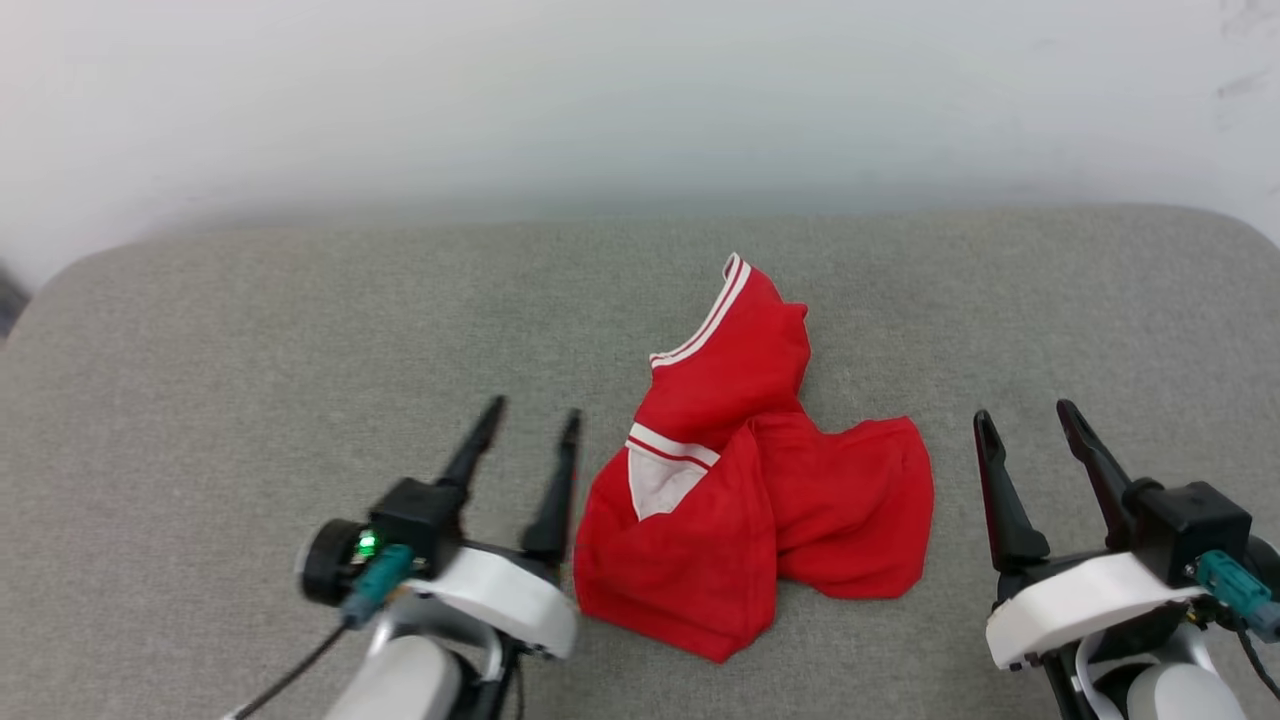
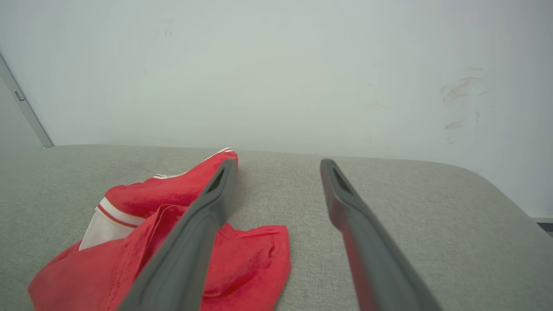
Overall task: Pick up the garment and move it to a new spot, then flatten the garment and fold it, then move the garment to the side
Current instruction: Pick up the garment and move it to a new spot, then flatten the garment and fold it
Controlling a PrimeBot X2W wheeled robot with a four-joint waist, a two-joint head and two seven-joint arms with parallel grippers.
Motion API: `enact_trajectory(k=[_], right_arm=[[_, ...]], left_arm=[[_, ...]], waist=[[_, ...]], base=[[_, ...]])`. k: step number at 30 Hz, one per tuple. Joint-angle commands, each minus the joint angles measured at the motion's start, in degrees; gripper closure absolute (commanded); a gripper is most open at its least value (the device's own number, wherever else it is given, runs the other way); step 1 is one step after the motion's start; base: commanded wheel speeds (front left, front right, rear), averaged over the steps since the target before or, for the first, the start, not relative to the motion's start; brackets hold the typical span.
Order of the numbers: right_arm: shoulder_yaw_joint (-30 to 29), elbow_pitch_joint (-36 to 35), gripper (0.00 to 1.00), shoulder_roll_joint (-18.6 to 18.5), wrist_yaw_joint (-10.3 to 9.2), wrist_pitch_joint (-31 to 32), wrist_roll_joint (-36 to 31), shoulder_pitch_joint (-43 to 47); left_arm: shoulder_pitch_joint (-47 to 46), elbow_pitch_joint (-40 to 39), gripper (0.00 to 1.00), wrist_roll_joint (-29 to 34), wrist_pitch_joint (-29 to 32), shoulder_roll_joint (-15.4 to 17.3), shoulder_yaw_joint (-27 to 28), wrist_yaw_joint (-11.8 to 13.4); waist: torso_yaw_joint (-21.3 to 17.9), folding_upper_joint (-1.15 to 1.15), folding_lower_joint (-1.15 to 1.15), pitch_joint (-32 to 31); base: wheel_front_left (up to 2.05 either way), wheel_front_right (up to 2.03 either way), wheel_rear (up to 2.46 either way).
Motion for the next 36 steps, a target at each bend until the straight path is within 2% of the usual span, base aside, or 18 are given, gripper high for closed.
enact_trajectory(k=[1, 5, 12, 25, 31, 36], right_arm=[[-0.14, -0.40, 0.00, 0.13, -0.03, 0.42, -0.23, 1.33], [-0.01, -0.98, 0.00, 0.13, -0.04, 1.28, -0.28, 2.94], [0.30, -1.97, 0.00, 0.13, -0.03, 2.27, 0.45, 5.17], [0.63, -2.12, 0.00, 0.14, -0.03, 2.79, 1.72, 6.42], [0.76, -2.12, 0.00, 0.13, -0.04, 2.46, 1.81, 5.19], [1.59, -1.69, 0.00, 0.13, -0.03, 1.99, 1.74, 3.55]], left_arm=[[1.55, -0.12, 0.00, -0.94, -0.41, 1.19, 2.19, 1.28], [4.06, -0.15, 0.00, -2.10, -0.68, 2.98, 5.69, 3.69], [8.08, 0.87, 0.00, -3.50, -0.81, 5.24, 8.83, 5.70], [8.09, 1.36, 0.00, -4.19, -0.78, 6.22, 9.10, 5.70], [2.62, 0.47, 0.00, -3.32, 1.19, 5.54, 6.89, 3.67], [-6.59, 3.13, 0.00, -3.09, 9.64, 4.81, 2.07, -1.26]], waist=[[0.50, 0.00, 0.00, -1.14], [0.54, 0.00, 0.00, -2.42], [0.03, 0.00, 0.00, -3.85], [-0.20, 0.00, 0.00, -3.93], [0.12, 0.00, 0.00, -2.61], [-0.53, 0.00, 0.00, -0.21]], base=[[0.00, 0.00, 0.00], [0.00, 0.00, 0.00], [0.00, 0.00, 0.00], [0.00, 0.00, 0.00], [0.00, 0.00, 0.00], [0.00, 0.00, 0.00]])
